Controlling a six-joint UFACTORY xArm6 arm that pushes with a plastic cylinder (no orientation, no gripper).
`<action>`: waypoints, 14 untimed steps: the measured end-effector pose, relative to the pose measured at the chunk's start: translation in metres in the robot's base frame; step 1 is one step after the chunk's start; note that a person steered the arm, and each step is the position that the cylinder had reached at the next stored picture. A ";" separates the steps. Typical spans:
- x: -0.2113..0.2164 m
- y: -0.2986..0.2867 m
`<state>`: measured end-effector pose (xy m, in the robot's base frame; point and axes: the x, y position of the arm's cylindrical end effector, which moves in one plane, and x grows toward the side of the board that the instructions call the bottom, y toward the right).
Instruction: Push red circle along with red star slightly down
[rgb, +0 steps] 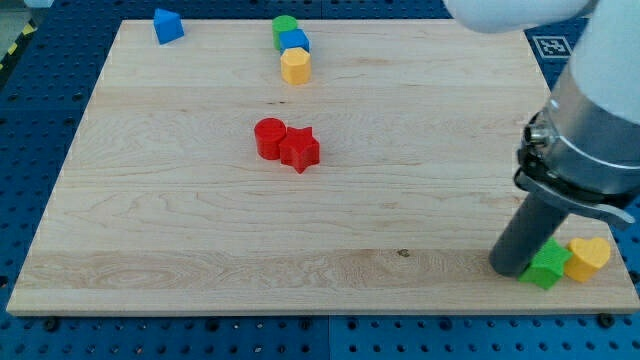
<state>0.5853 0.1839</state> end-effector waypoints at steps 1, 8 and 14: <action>0.000 0.019; -0.205 -0.350; -0.131 -0.190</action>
<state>0.4538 -0.0058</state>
